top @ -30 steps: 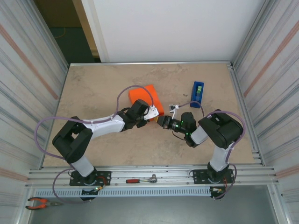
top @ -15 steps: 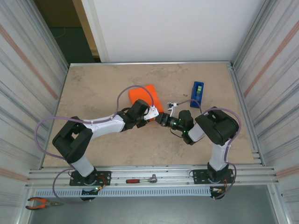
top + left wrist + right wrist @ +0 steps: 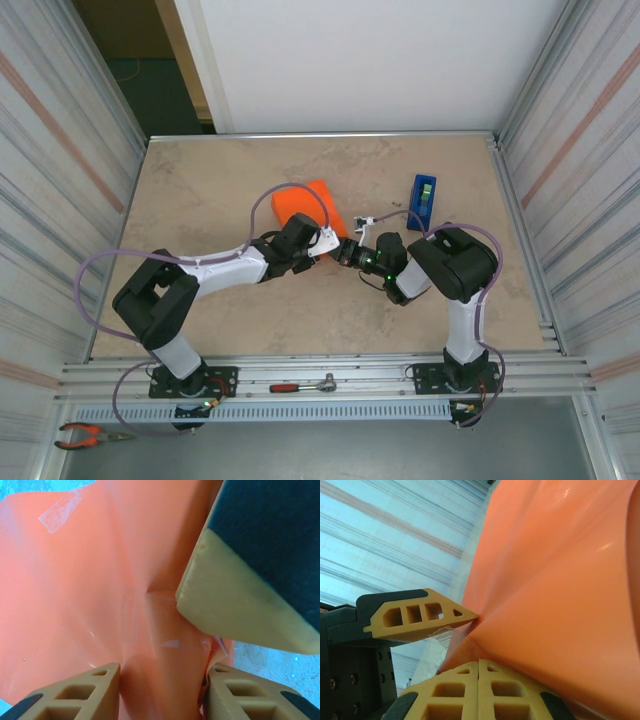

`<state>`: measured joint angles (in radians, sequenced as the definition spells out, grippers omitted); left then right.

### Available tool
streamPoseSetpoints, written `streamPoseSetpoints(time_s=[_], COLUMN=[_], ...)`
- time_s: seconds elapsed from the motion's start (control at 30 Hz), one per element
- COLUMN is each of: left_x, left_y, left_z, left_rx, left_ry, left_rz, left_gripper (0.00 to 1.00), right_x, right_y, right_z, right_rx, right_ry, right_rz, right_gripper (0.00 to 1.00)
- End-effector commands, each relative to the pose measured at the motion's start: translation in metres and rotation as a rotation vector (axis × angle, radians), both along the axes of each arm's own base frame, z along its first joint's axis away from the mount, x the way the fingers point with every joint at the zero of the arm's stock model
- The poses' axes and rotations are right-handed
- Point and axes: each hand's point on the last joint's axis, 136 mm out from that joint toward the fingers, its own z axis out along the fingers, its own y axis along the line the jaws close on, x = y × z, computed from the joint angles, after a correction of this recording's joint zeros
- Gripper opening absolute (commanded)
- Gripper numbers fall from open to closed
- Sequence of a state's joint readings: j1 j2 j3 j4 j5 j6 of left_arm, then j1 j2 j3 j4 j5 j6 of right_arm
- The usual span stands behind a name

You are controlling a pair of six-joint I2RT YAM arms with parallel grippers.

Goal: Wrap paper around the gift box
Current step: Wrap the gift box with the wrapping paper.

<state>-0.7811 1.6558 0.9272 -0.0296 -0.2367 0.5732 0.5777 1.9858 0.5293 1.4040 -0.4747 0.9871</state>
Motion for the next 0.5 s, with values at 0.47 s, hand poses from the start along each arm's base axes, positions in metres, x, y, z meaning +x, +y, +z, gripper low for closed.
streamPoseSetpoints(time_s=[0.47], left_x=[-0.033], left_y=[0.021], left_z=[-0.048], left_rx=[0.131], left_ry=[0.159], left_rz=[-0.025], left_gripper=[0.4], right_x=[-0.001], right_y=[-0.011], right_z=[0.007], right_rx=[0.013], right_ry=[0.004], right_rz=[-0.021], right_gripper=[0.14])
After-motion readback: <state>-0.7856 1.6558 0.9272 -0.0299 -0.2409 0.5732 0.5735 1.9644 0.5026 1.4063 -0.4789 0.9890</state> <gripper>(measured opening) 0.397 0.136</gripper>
